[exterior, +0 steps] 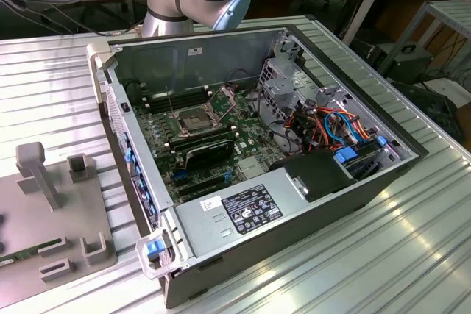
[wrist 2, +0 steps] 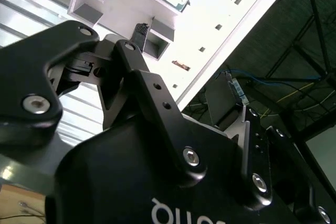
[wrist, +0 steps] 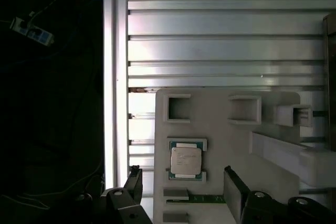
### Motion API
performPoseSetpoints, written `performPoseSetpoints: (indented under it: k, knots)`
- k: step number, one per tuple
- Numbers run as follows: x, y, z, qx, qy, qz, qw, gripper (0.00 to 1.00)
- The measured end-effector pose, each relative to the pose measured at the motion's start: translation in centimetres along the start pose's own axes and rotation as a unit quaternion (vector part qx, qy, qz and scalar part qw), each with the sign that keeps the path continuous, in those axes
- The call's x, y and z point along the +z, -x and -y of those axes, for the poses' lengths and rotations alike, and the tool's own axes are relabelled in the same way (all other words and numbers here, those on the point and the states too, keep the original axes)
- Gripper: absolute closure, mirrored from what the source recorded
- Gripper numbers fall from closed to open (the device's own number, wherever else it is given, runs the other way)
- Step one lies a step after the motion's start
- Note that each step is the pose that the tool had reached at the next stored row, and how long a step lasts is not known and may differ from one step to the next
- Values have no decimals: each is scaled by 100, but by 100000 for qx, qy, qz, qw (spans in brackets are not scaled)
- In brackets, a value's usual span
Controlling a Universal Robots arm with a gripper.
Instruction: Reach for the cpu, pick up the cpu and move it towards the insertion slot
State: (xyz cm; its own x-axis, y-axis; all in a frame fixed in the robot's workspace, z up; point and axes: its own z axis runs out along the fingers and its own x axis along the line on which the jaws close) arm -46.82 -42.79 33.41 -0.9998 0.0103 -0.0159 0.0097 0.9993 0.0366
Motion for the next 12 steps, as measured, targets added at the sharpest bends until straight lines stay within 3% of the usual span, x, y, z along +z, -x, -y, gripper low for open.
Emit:
performPoseSetpoints:
  k: [12]
  knots:
    - [1,0,0,3,3,-17,100000,28]
